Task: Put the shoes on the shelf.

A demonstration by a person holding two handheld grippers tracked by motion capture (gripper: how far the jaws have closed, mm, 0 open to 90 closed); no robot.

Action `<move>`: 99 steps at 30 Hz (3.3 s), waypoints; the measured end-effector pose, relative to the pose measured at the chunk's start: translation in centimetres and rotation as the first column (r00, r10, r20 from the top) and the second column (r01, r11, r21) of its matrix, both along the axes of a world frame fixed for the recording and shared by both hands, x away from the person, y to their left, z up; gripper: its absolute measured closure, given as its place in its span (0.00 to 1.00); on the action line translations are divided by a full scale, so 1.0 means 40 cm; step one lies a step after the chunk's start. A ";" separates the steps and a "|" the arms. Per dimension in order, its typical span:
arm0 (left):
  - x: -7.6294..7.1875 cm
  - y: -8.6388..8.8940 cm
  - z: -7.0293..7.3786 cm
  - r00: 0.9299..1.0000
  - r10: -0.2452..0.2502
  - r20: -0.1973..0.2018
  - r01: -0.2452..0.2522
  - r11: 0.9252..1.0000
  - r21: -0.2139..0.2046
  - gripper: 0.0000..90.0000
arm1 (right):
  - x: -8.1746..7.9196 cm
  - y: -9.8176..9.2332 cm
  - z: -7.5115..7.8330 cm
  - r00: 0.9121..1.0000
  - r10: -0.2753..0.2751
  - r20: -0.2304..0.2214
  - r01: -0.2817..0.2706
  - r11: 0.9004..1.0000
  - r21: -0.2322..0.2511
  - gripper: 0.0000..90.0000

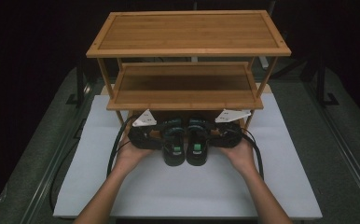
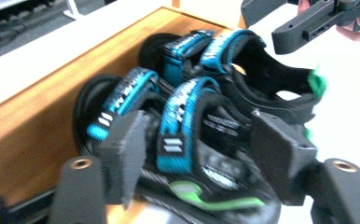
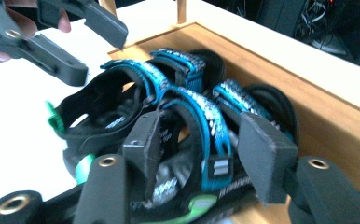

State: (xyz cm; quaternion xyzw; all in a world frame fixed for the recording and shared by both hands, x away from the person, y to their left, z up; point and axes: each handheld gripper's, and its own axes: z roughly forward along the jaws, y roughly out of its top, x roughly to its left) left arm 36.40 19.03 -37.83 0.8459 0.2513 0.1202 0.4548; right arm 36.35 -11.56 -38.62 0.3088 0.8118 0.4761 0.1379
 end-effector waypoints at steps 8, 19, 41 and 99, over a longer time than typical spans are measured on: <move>-0.088 0.029 -0.033 1.000 0.005 -0.025 -0.004 0.999 0.039 0.24 | -0.081 -0.042 -0.029 0.998 -0.052 -0.043 0.049 0.997 -0.058 0.41; -0.116 0.012 -0.133 0.998 0.026 -0.060 -0.018 0.991 0.131 0.17 | -0.137 -0.046 -0.113 0.990 -0.057 -0.125 0.042 0.992 -0.119 0.29; -0.083 -0.059 -0.184 0.997 0.075 -0.020 -0.070 0.980 0.187 0.07 | -0.106 0.051 -0.171 0.991 -0.037 -0.125 0.012 0.981 -0.196 0.21; 0.129 -0.030 -0.148 0.995 0.081 -0.051 -0.075 0.992 0.106 0.15 | 0.081 0.063 -0.147 0.995 -0.079 -0.068 0.069 0.987 -0.143 0.27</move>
